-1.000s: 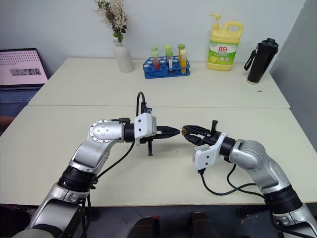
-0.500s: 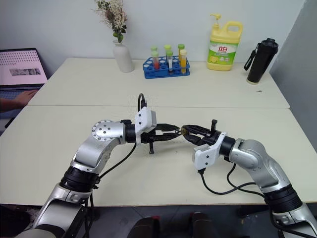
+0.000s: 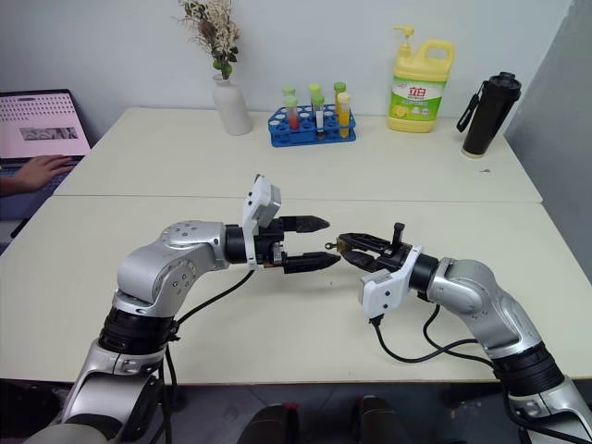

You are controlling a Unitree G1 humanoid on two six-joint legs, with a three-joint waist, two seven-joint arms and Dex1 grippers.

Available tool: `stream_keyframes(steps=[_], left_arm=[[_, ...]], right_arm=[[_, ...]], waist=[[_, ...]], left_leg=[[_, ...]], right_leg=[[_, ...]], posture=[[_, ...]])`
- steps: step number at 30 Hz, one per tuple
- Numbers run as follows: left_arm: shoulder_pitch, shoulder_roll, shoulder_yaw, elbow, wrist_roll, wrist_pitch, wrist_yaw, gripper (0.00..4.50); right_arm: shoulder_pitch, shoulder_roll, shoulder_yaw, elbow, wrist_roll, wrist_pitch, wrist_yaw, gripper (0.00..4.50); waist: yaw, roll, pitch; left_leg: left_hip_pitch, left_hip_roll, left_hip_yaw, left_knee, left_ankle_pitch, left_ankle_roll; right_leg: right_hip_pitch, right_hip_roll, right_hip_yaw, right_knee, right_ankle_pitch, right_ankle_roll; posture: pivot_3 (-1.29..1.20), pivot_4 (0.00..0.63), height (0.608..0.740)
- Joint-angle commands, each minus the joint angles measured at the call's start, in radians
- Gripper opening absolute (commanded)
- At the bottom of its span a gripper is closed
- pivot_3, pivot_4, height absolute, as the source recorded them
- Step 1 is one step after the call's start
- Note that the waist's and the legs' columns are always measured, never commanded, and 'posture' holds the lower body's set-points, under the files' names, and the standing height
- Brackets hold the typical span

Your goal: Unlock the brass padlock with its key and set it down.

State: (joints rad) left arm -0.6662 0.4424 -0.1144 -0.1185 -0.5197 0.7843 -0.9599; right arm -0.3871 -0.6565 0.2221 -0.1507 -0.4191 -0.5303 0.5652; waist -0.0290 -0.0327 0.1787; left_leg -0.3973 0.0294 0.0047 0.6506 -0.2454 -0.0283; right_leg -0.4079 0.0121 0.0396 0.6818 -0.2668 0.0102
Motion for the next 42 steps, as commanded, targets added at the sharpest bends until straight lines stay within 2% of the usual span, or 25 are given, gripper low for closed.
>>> stream_keyframes(steps=[1,10,14,24,25,31,36,39,42], left_arm=[[-0.03,-0.027,0.019,-0.023,-0.025,0.04,0.056,4.5],[-0.046,-0.041,-0.022,0.01,-0.009,0.031,0.058,4.5],[-0.051,-0.031,-0.041,0.018,0.004,0.014,0.041,3.58],[-0.044,-0.02,-0.057,0.02,0.026,-0.008,0.014,0.31],[-0.045,-0.016,-0.06,0.023,0.033,-0.016,0.011,0.15],[-0.045,-0.002,-0.068,0.032,0.041,-0.033,0.0,0.16],[-0.053,-0.002,-0.061,0.049,0.034,-0.047,-0.01,0.16],[-0.062,-0.003,-0.056,0.066,0.033,-0.056,-0.021,0.16],[-0.065,0.001,-0.054,0.068,0.02,-0.064,-0.055,0.16]], right_arm=[[-0.022,0.003,-0.004,-0.013,0.016,-0.021,-0.007,0.94],[-0.025,0.006,-0.006,-0.014,0.013,-0.033,-0.012,0.94],[-0.024,0.007,-0.008,-0.016,0.014,-0.035,-0.012,0.94],[-0.033,0.009,-0.01,-0.015,0.002,-0.055,-0.027,0.94],[-0.034,0.01,-0.011,-0.014,0.0,-0.059,-0.03,0.94],[-0.027,0.007,-0.016,-0.017,0.009,-0.037,-0.019,0.94],[0.005,-0.011,-0.053,-0.05,0.104,0.031,0.024,2.72],[0.047,-0.046,-0.071,-0.095,0.238,0.138,0.112,3.75],[0.073,-0.066,-0.097,-0.142,0.334,0.234,0.166,3.79]], waist=[[-0.001,0.0,0.0],[0.0,0.0,0.0],[0.0,0.0,0.0],[0.0,0.0,0.0],[0.0,0.0,0.0],[0.0,0.0,0.0],[0.0,0.0,0.0],[0.001,0.0,0.0],[0.001,0.0,0.0]], left_leg=[[0.0,0.0,0.0,0.0,0.0,0.0],[0.0,0.0,0.0,0.0,0.0,0.0],[0.0,0.0,0.0,0.0,0.0,0.0],[0.0,0.0,0.0,0.0,0.0,0.0],[0.0,0.0,0.0,0.0,0.0,0.0],[0.0,0.0,0.0,0.0,0.0,0.0],[0.0,0.0,0.0,0.0,0.0,0.0],[0.0,0.0,0.0,0.0,0.0,0.0],[0.0,0.0,0.0,0.001,0.0,0.0]], right_leg=[[0.0,0.0,0.0,0.0,0.0,0.0],[0.0,0.0,0.0,0.0,0.001,-0.001],[0.0,0.0,0.0,0.0,0.001,-0.001],[0.0,0.0,0.0,0.0,0.001,-0.001],[0.0,0.0,0.0,0.0,0.001,-0.001],[0.0,0.0,0.001,0.0,0.001,-0.001],[0.0,0.0,0.0,0.0,0.001,-0.001],[0.0,0.0,0.0,0.0,0.001,-0.001],[0.0,0.0,0.0,0.0,0.001,-0.001]], posture=[[0.0,0.15,0.74],[0.0,0.15,0.74],[0.0,0.15,0.74],[0.0,0.15,0.74],[0.0,0.15,0.74],[0.0,0.15,0.74],[0.0,0.15,0.74],[0.0,0.15,0.74],[0.0,0.15,0.74]])
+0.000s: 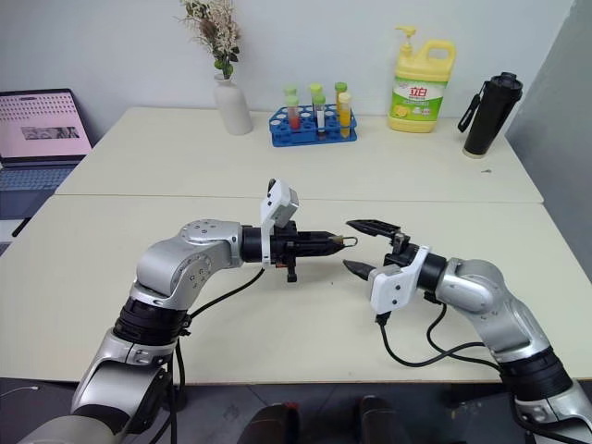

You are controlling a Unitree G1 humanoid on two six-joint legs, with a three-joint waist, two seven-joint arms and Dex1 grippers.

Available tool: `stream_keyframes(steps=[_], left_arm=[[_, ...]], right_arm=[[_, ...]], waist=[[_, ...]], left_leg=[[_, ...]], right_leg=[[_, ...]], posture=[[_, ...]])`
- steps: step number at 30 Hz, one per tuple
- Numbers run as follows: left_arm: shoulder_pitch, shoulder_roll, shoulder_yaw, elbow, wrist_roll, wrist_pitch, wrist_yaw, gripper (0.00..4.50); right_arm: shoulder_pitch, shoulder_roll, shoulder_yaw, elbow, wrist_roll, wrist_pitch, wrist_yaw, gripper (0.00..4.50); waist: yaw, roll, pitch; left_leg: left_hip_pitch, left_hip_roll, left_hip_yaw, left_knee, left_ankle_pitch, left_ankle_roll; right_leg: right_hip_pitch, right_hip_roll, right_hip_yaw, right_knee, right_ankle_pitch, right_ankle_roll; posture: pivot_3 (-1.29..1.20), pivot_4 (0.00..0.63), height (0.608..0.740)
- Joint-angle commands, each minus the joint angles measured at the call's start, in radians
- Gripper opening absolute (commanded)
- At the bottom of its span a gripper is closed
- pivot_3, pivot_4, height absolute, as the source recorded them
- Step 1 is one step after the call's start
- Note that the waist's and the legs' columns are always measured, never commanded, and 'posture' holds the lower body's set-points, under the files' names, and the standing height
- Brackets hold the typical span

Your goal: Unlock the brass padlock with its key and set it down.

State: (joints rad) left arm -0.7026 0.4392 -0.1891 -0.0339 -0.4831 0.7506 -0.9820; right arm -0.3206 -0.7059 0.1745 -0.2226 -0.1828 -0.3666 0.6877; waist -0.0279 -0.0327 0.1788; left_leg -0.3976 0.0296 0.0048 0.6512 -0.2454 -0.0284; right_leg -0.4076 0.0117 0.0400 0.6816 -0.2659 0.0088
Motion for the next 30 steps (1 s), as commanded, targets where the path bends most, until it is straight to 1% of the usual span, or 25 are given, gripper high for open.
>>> stream_keyframes(steps=[1,2,4,6,8,9,11,17,18,21,25,30], left_arm=[[-0.029,0.006,0.022,-0.017,-0.019,-0.032,-0.041,0.16],[-0.029,0.006,0.022,-0.017,-0.02,-0.034,-0.046,0.16],[-0.037,0.009,0.021,-0.011,-0.031,-0.043,-0.085,0.16],[-0.043,0.011,0.021,-0.005,-0.036,-0.051,-0.113,0.16],[-0.049,0.016,0.016,0.0,-0.033,-0.062,-0.137,0.16],[-0.052,0.017,0.013,0.003,-0.024,-0.074,-0.142,0.16],[-0.055,0.02,0.009,0.004,-0.011,-0.092,-0.15,0.16],[-0.049,0.035,0.004,-0.017,-0.006,-0.112,-0.179,0.16],[-0.046,0.039,0.001,-0.021,-0.002,-0.117,-0.182,0.16],[-0.04,0.046,0.001,-0.033,-0.005,-0.118,-0.189,0.16],[-0.035,0.041,0.009,-0.052,-0.013,-0.103,-0.175,0.16],[-0.006,0.064,-0.001,-0.103,-0.012,-0.116,-0.195,0.16]], right_arm=[[0.01,-0.022,-0.055,-0.083,0.118,0.086,0.054,3.79],[0.013,-0.025,-0.058,-0.092,0.132,0.099,0.064,3.79],[0.044,-0.056,-0.077,-0.169,0.286,0.26,0.14,3.79],[0.063,-0.079,-0.089,-0.23,0.394,0.385,0.189,3.79],[0.066,-0.087,-0.111,-0.3,0.515,0.512,0.195,3.44],[0.064,-0.086,-0.12,-0.328,0.578,0.582,0.194,3.2],[0.051,-0.085,-0.128,-0.357,0.645,0.672,0.194,2.52],[-0.006,-0.066,-0.132,-0.354,0.681,0.756,0.181,0.25],[-0.014,-0.063,-0.13,-0.35,0.682,0.761,0.182,0.01],[-0.03,-0.051,-0.129,-0.342,0.685,0.776,0.178,0.0],[-0.04,-0.045,-0.118,-0.31,0.658,0.752,0.195,0.0],[-0.058,-0.032,-0.103,-0.267,0.627,0.726,0.214,0.0]], waist=[[0.0,0.0,0.0],[0.0,0.0,0.0],[-0.001,0.0,0.0],[0.0,0.0,0.0],[-0.001,0.0,0.0],[-0.002,0.0,0.0],[-0.002,0.0,0.0],[-0.001,0.0,0.0],[-0.001,0.0,0.0],[-0.001,0.0,0.0],[-0.001,0.0,0.0],[-0.002,0.0,0.0]], left_leg=[[0.0,0.0,0.0,0.0,0.0,0.0],[0.0,0.0,0.0,0.0,0.0,0.0],[0.0,0.0,0.0,0.0,0.0,0.0],[0.0,0.0,-0.001,0.0,0.0,0.0],[0.0,0.0,-0.001,0.0,0.0,0.0],[0.0,0.0,-0.001,0.0,0.0,0.0],[0.0,0.0,-0.001,0.0,0.0,0.0],[0.0,0.0,-0.002,0.001,0.0,0.0],[0.0,0.0,-0.002,0.001,0.0,0.0],[0.0,0.0,-0.001,0.001,0.0,0.0],[0.0,0.0,-0.001,0.001,0.0,0.0],[0.0,0.0,-0.001,0.0,0.0,0.0]], right_leg=[[0.0,0.0,0.0,0.0,0.0,0.0],[0.0,0.0,0.0,0.0,0.0,0.0],[0.0,0.001,0.0,0.0,-0.001,0.001],[0.0,0.001,-0.001,0.0,-0.001,0.001],[0.0,0.001,-0.001,0.0,-0.001,0.001],[0.0,0.001,-0.001,0.0,-0.001,0.001],[0.001,0.001,-0.001,0.0,-0.001,0.002],[0.001,0.001,-0.002,0.0,-0.001,0.002],[0.001,0.001,-0.002,0.0,-0.001,0.002],[0.001,0.001,-0.002,-0.001,-0.001,0.002],[0.001,0.001,-0.002,-0.001,-0.001,0.002],[0.001,0.001,-0.001,-0.001,-0.001,0.002]], posture=[[0.0,0.15,0.74],[0.0,0.15,0.74],[0.0,0.15,0.74],[0.0,0.15,0.74],[0.0,0.15,0.74],[0.0,0.15,0.74],[0.0,0.15,0.74],[0.0,0.15,0.74],[0.0,0.15,0.74],[0.0,0.15,0.74],[0.0,0.15,0.74],[0.0,0.15,0.74]])
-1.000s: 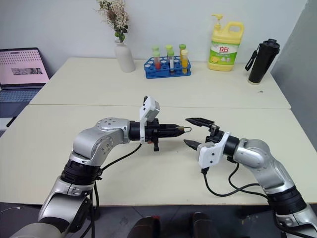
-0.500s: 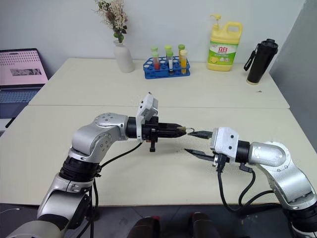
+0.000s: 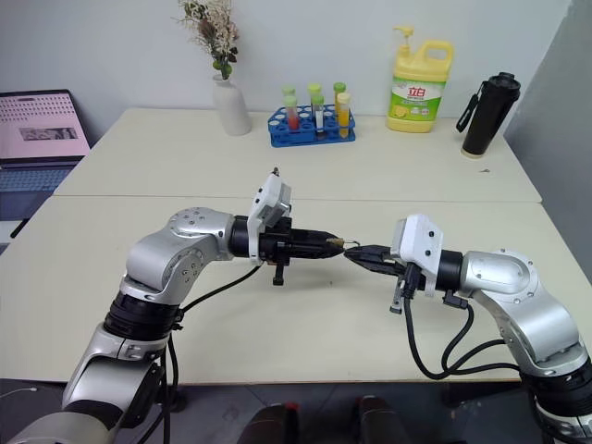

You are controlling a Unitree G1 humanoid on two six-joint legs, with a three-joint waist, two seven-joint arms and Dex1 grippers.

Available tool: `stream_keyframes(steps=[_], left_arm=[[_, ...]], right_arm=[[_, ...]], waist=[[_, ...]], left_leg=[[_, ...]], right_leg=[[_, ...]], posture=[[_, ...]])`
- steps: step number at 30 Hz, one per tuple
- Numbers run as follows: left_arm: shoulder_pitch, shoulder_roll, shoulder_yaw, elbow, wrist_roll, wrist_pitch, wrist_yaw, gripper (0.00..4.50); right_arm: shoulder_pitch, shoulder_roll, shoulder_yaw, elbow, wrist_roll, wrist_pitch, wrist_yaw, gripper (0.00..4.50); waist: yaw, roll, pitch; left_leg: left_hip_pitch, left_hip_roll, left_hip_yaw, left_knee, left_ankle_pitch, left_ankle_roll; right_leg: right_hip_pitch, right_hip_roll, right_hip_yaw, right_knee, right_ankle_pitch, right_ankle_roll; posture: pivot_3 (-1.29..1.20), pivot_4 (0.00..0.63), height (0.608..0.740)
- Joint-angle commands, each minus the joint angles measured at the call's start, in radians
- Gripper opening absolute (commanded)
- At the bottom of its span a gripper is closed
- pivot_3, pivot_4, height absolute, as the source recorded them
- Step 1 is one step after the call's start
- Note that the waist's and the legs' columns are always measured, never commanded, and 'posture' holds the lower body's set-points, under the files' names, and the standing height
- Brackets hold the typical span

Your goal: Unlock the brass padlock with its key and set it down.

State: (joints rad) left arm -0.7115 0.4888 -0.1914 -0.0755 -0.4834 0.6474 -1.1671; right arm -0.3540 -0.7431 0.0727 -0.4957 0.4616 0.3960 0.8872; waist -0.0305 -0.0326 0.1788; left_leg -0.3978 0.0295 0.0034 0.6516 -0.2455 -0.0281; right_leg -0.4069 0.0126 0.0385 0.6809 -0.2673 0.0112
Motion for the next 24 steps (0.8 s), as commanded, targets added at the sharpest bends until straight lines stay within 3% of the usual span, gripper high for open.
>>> stream_keyframes(steps=[1,24], left_arm=[[0.006,0.018,0.002,-0.07,-0.016,-0.011,-0.017,0.16],[0.031,0.066,0.009,-0.129,-0.064,0.02,-0.076,0.16]], right_arm=[[-0.026,0.008,0.0,0.013,-0.022,-0.04,0.019,0.0],[-0.081,0.022,0.077,0.168,-0.103,-0.162,0.2,0.0]], waist=[[0.0,0.0,0.0],[0.001,0.0,0.0]], left_leg=[[0.0,0.0,0.0,0.0,0.0,0.0],[0.0,0.0,0.0,0.0,0.0,0.0]], right_leg=[[0.0,0.0,0.0,0.0,0.0,0.0],[0.0,0.0,0.0,0.0,0.0,0.0]], posture=[[0.0,0.15,0.74],[0.0,0.15,0.74]])
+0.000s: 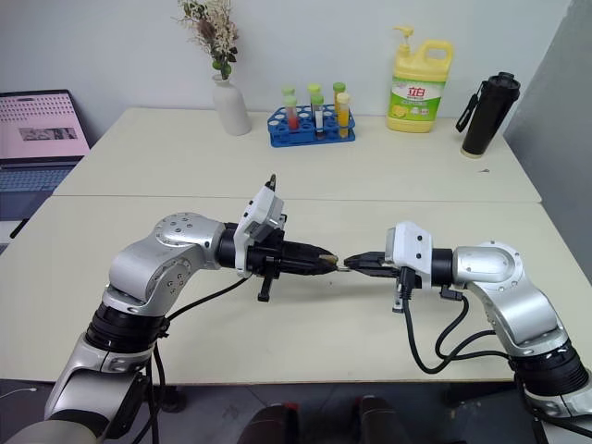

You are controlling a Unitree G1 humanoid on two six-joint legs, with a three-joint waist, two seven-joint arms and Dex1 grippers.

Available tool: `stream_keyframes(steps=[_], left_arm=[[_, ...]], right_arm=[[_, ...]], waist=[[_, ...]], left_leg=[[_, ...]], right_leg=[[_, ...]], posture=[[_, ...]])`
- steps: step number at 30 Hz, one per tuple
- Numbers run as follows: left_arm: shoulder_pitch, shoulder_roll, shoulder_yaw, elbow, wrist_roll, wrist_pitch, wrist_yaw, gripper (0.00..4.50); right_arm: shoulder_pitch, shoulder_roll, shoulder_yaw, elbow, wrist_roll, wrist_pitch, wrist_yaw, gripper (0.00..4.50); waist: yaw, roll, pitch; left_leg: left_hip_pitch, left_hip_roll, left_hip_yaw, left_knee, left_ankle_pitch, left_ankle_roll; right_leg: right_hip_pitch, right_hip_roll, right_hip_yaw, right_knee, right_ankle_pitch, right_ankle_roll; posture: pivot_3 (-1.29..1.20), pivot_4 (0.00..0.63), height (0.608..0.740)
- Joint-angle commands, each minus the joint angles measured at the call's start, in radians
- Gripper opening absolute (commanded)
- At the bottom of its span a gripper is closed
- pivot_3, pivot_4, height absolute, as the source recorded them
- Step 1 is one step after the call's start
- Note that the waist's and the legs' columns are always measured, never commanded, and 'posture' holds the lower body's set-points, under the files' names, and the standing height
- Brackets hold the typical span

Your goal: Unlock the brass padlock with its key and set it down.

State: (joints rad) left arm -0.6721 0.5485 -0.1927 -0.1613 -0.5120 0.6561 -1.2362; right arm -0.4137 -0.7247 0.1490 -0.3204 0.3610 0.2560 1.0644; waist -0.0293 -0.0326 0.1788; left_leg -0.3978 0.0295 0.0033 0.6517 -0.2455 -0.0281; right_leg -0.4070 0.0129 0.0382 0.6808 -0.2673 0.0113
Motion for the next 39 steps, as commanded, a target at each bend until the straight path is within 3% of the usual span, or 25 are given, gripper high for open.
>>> stream_keyframes(steps=[1,13,18,24,30,32,39], left_arm=[[-0.01,0.005,0.012,-0.042,-0.036,0.014,-0.005,0.16],[-0.012,-0.01,0.025,-0.021,-0.051,0.051,0.037,0.16],[0.044,-0.031,0.037,-0.011,-0.121,0.242,0.136,0.16],[0.092,-0.076,0.029,0.051,-0.136,0.363,0.237,0.16],[0.084,-0.149,0.021,0.185,-0.11,0.38,0.307,0.16],[0.079,-0.161,0.014,0.23,-0.097,0.371,0.309,0.16],[0.058,-0.203,0.016,0.333,-0.075,0.36,0.325,0.16]], right_arm=[[-0.023,0.005,0.002,-0.005,-0.003,-0.023,0.028,0.0],[-0.009,-0.006,0.013,0.003,-0.049,-0.013,0.033,0.0],[0.153,-0.089,-0.002,0.043,-0.167,-0.154,0.027,0.0],[0.283,-0.077,-0.039,-0.087,-0.108,-0.095,-0.023,1.87],[0.285,-0.011,-0.048,-0.148,-0.039,0.002,-0.086,4.03],[0.283,-0.008,-0.044,-0.16,-0.028,0.025,-0.087,4.5],[0.245,0.018,-0.014,-0.144,-0.059,0.03,-0.115,4.5]], waist=[[0.0,0.0,0.0],[0.0,0.0,0.0],[0.005,0.0,0.0],[-0.001,0.0,0.0],[0.001,0.0,0.0],[0.001,0.0,0.0],[-0.001,0.0,0.0]], left_leg=[[0.0,0.0,0.0,0.0,0.0,0.0],[0.0,0.0,0.0,0.0,0.0,0.0],[0.0,0.0,-0.001,0.0,0.0,0.0],[0.0,0.0,-0.001,0.001,0.0,0.0],[0.001,0.0,-0.001,0.002,0.0,0.0],[0.0,0.0,-0.001,0.003,0.0,0.0],[-0.002,0.0,-0.001,0.007,0.0,0.0]], right_leg=[[0.0,0.0,0.0,0.0,0.0,0.0],[0.0,0.0,0.0,0.0,0.0,0.0],[0.0,-0.001,-0.001,-0.001,0.0,0.0],[0.0,-0.001,0.0,0.0,0.0,0.0],[0.001,0.001,-0.001,0.002,0.001,0.001],[0.001,0.001,-0.001,0.002,0.001,0.001],[0.001,0.001,0.0,0.001,0.001,0.001]], posture=[[0.0,0.15,0.74],[0.0,0.15,0.74],[0.0,0.15,0.74],[0.0,0.15,0.74],[0.0,0.15,0.74],[0.0,0.15,0.74],[0.0,0.15,0.74]])
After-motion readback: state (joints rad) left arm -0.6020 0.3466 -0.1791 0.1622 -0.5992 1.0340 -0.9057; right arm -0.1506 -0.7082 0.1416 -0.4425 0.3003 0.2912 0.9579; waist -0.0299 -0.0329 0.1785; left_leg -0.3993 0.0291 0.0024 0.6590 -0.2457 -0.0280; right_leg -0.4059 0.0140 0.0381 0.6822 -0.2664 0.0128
